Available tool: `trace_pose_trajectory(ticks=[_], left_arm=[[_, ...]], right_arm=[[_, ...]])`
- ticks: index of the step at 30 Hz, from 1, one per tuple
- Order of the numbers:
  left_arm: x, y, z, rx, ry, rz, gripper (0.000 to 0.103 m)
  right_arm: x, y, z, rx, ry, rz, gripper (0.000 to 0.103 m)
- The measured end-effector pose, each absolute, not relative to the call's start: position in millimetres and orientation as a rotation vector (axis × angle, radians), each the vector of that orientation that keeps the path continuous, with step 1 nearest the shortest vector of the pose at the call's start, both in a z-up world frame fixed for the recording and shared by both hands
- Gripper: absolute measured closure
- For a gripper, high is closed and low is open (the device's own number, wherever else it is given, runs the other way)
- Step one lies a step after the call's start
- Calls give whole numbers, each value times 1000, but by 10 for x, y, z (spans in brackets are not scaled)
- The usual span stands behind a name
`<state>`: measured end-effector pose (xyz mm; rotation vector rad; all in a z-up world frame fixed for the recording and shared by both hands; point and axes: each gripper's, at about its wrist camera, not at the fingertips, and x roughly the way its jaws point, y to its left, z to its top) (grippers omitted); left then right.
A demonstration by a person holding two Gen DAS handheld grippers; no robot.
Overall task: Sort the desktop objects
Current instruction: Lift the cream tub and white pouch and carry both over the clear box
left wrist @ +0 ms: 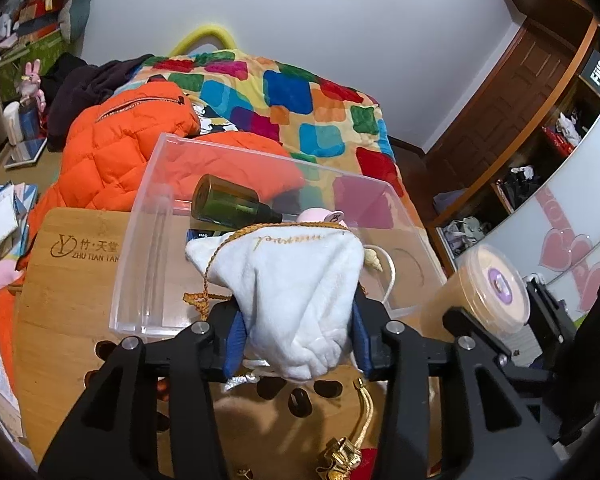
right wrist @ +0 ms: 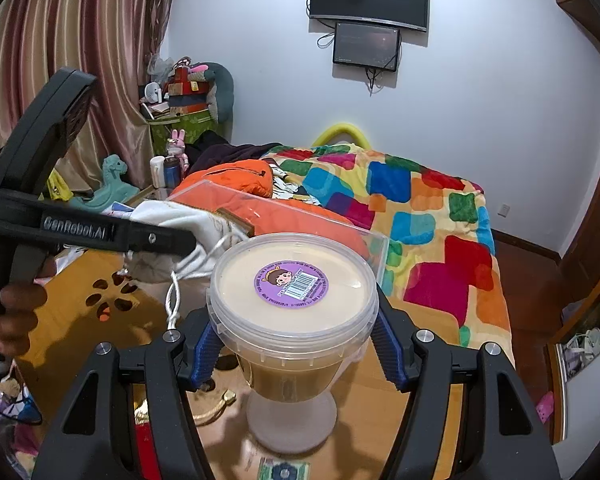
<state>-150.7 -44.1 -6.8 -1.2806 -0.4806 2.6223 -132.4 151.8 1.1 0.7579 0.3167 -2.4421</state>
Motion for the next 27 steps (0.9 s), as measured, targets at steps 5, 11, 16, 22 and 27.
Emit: trace_pose_trajectory(ticks=[5,11,16,22,27], left_arm=[[-1545,-451,-125,-1285,-483,2618,54],[-1605,-435,-178,-1293,-476,2613,53],[-1630,-402,-198,-1286,-442,2631,51],[-1602,-386,-205,-1276,-421,2650,47],[-1594,-395,-203,-1266,-402,2666,41]], right_arm=[[-1459,1467,-16,772,318,-2442,42],[-1587,1413,-26,784,320,-2444,42],[-1676,1378,-42,794,310,-2436,41],[-1792,1307,-88,814,322,-2424,42],[-1862,1256,-156,839,333,-2414,42]])
